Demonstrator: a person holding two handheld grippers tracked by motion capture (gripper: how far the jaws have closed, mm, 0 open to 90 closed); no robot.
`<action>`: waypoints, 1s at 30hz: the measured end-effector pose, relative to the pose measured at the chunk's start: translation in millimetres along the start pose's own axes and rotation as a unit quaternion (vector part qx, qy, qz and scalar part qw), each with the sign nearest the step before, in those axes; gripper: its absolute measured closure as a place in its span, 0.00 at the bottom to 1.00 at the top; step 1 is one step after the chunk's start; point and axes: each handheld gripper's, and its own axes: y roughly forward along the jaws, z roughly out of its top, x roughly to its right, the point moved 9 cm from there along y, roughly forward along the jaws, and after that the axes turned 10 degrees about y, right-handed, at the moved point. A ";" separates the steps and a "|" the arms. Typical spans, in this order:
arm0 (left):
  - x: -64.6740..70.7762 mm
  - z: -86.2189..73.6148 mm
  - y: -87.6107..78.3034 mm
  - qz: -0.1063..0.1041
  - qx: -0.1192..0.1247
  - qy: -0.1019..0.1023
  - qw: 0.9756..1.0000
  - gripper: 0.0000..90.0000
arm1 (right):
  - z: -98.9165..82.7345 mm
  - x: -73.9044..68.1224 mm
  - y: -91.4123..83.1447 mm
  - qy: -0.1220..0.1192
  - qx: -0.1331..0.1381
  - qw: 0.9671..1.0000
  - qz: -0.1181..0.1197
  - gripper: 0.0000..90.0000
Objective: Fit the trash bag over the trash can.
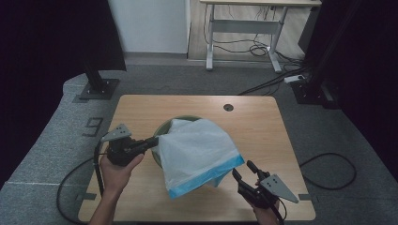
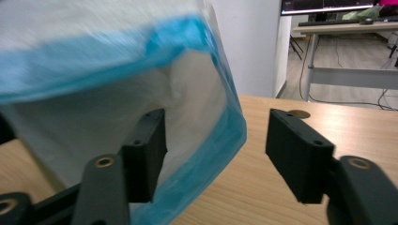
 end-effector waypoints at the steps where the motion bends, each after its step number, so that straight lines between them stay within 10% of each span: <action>1: -1.1 -0.3 0.2 0.000 0.001 -0.002 1.000 1.00 | -1.1 1.4 4.0 -0.003 -0.002 1.000 -0.004 0.47; 9: -0.8 -0.8 -4.9 -0.014 0.007 -0.002 1.000 1.00 | 23.0 6.9 28.8 0.002 0.005 1.000 0.015 0.98; 14: 8.2 0.2 -9.7 -0.025 0.012 0.028 0.999 0.92 | 47.5 4.6 24.8 -0.007 0.029 1.000 0.007 0.99; 16: 7.5 1.3 -14.5 0.017 0.016 0.048 0.999 0.70 | 53.9 6.6 21.8 -0.013 0.034 0.999 0.001 0.99; 19: 7.7 3.0 -23.5 0.018 0.020 0.046 0.999 0.49 | 60.6 14.2 17.2 -0.014 0.040 0.999 -0.009 0.99; 30: 19.3 30.5 -36.0 0.020 0.037 0.073 0.996 0.44 | 79.1 18.8 12.8 -0.025 0.051 0.998 -0.019 0.99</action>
